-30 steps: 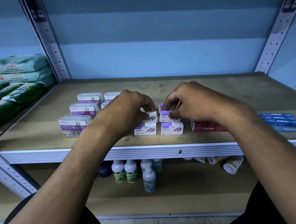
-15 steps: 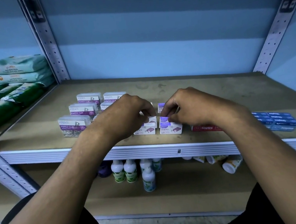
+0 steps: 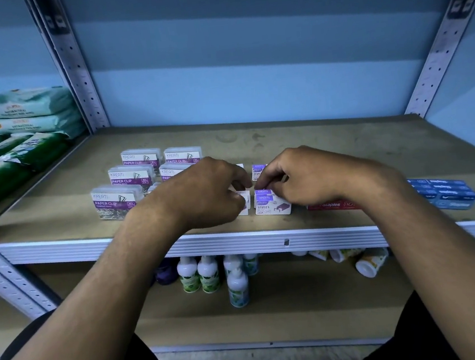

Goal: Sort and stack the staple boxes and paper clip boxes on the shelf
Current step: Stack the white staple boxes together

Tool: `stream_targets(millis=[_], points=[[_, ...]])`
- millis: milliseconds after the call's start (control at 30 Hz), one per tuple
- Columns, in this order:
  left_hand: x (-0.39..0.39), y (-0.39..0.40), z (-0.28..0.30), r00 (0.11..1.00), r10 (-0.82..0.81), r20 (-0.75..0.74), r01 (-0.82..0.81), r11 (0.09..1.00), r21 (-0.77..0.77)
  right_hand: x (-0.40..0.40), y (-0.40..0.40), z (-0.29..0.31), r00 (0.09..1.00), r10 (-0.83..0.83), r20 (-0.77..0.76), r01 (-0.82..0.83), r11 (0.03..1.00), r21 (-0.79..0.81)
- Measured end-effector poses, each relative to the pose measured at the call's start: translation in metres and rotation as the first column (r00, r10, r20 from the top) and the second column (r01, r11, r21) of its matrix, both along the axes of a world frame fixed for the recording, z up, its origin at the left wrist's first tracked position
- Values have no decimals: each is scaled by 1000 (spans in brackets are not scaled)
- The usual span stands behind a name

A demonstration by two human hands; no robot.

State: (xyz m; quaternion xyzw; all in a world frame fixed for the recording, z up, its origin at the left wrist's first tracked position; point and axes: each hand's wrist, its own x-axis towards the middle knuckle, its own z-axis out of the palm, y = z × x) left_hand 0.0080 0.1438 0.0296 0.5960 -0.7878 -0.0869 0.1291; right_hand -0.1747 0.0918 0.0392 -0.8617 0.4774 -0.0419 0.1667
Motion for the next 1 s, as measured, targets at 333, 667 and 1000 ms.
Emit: stream_targets(millis=[333,667,1000], points=[[5,-7,-4,996,-48,69,48,999,2,1,2,1,997,14,-78,-15,1000,-10],[8,-13,-4,999,-43,22,43,999,7,4,0,-2,998,-28,-53,25,998,-59],[4,-15,-7,999,-47,-22,47,999,-25,8,2,-4,997,-25,-71,17,994,-109]])
